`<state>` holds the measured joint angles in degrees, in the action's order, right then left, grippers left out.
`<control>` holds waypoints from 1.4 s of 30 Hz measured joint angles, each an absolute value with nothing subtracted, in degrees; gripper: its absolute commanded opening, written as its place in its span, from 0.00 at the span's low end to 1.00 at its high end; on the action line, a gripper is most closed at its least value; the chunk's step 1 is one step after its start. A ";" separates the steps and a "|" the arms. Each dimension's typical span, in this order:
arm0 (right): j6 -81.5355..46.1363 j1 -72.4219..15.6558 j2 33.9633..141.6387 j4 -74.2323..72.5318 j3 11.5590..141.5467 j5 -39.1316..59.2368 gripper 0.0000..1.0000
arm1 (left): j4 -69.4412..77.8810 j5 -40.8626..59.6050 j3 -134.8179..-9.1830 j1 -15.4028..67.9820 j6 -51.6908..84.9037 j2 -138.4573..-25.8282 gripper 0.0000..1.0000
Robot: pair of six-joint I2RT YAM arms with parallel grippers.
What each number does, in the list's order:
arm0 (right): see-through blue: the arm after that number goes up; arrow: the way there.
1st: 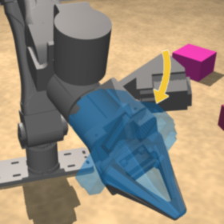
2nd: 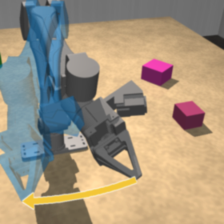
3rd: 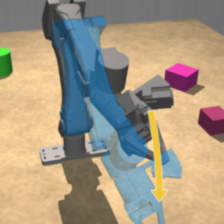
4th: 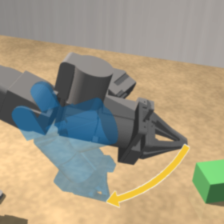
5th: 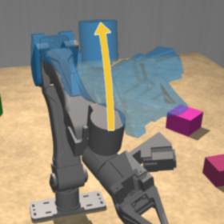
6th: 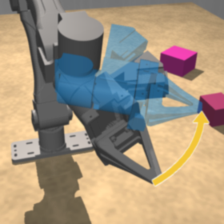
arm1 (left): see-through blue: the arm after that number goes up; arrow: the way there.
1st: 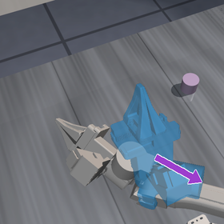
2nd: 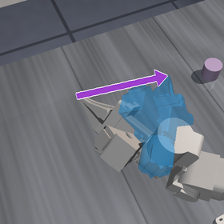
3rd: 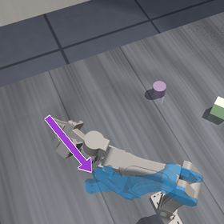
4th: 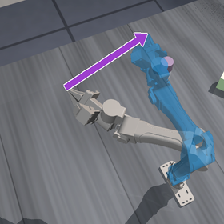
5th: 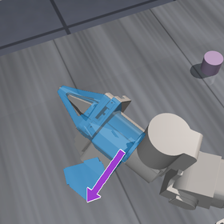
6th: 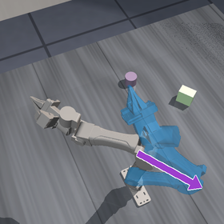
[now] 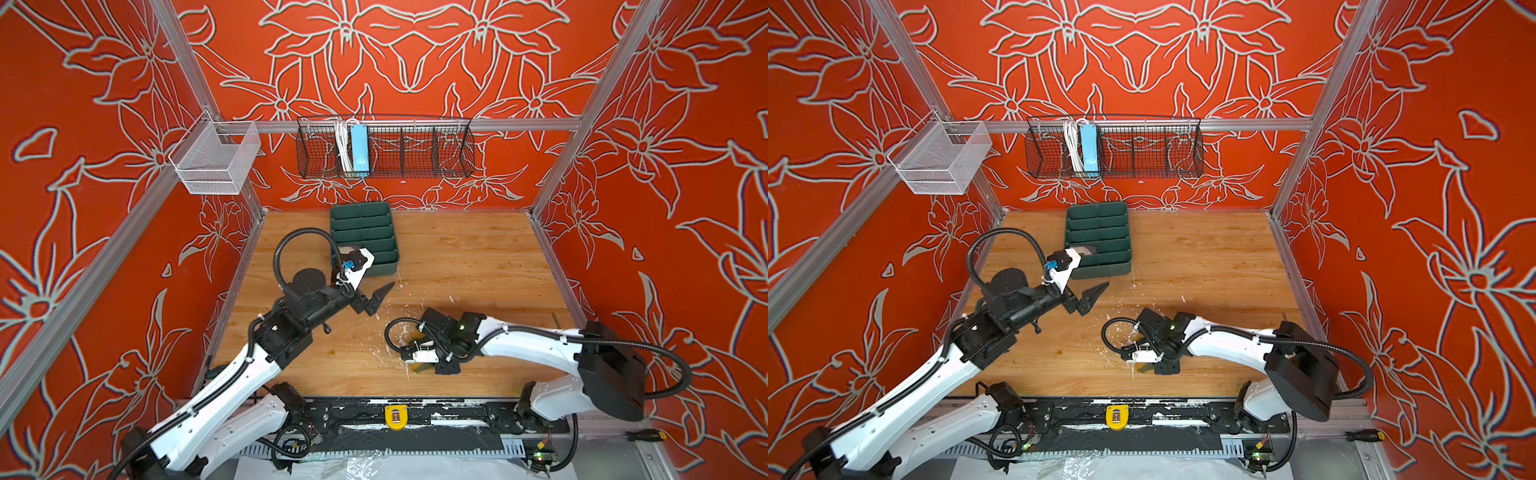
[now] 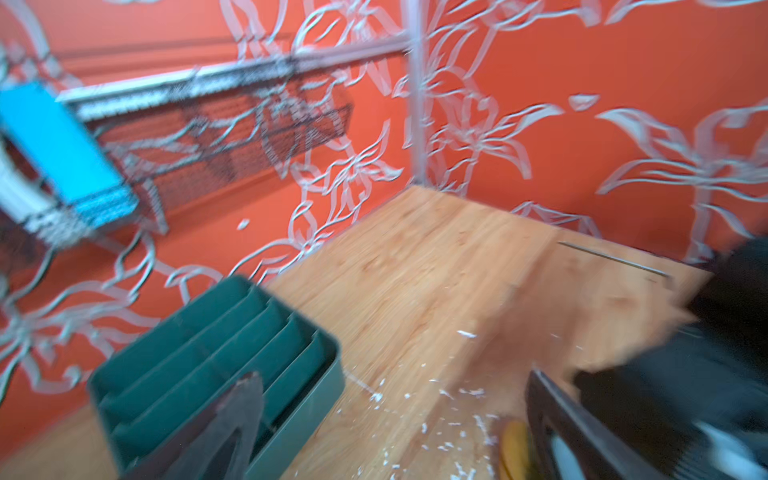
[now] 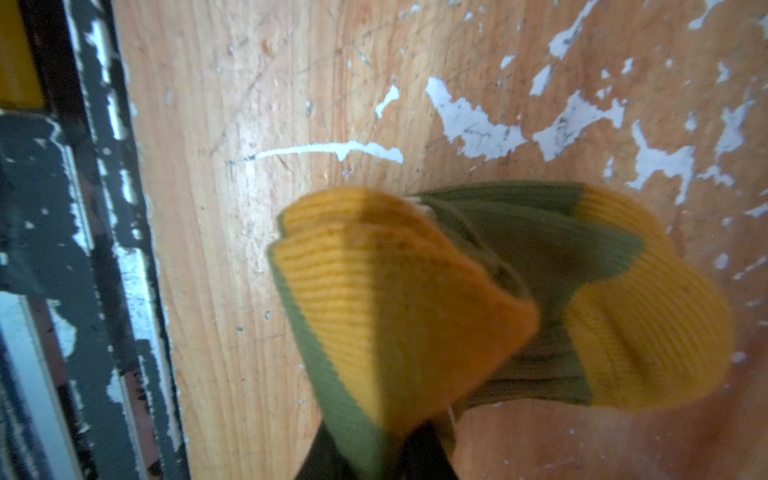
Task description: Roll the socks
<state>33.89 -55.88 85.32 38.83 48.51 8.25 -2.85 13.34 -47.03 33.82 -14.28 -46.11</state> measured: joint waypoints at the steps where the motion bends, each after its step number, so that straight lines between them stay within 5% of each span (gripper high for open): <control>1: 33.74 -55.29 87.05 40.10 50.19 9.65 0.00 | -4.93 15.62 -47.48 34.11 -15.81 -45.23 0.95; 7: 33.12 -53.19 93.69 45.32 56.45 15.03 0.00 | -13.47 14.24 -46.19 46.57 -25.78 -41.80 0.92; 12: 33.15 -50.61 96.40 47.81 58.76 18.09 0.00 | -11.77 2.13 -32.88 65.32 -34.70 -39.31 0.90; 17: 33.32 -49.06 99.55 50.70 61.43 20.27 0.00 | -0.64 -13.32 -22.94 77.45 -40.53 -50.09 0.85; 29: 33.32 -47.86 100.40 51.40 62.04 22.20 0.00 | 29.54 -33.58 -23.77 79.92 -38.85 -82.00 0.79; 42: 31.62 -47.57 100.60 51.44 62.22 22.59 0.00 | 34.85 -33.21 -25.67 78.76 -33.56 -87.92 0.73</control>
